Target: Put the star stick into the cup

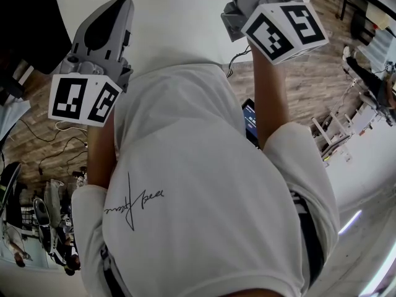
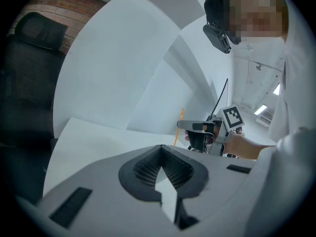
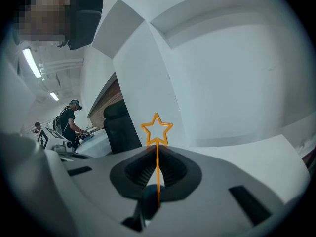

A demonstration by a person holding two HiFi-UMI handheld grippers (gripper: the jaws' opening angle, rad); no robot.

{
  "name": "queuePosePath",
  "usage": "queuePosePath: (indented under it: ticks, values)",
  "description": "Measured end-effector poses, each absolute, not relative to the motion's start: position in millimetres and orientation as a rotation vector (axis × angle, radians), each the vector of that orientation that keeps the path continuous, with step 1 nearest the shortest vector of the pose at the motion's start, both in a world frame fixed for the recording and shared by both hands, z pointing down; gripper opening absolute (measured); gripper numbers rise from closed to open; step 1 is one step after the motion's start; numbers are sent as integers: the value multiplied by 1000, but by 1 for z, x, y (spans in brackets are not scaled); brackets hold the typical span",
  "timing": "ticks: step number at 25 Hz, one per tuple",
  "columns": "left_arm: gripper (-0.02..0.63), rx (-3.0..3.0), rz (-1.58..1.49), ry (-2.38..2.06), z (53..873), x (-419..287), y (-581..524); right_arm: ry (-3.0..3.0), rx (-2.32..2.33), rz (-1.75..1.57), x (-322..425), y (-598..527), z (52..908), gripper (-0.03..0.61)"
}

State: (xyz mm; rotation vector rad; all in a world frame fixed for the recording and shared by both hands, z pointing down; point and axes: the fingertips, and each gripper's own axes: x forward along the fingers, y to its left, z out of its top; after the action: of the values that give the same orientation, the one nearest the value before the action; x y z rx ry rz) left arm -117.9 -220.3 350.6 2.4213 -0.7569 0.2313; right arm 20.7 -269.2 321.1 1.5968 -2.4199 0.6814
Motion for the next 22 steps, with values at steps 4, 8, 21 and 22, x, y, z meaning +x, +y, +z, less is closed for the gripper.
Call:
queuePosePath:
  ticks: [4, 8, 21, 22]
  values:
    - [8, 2413, 238, -760, 352, -119, -221, -2410, 1594, 691, 21, -270, 325, 18]
    - [8, 2414, 233, -761, 351, -115, -223, -2398, 1596, 695, 25, -271, 329, 18]
    - [8, 2415, 231, -754, 352, -117, -222, -2362, 1547, 715, 16, -266, 346, 20]
    - [8, 2416, 233, -753, 352, -117, -222, -2360, 1541, 717, 15, -266, 347, 20]
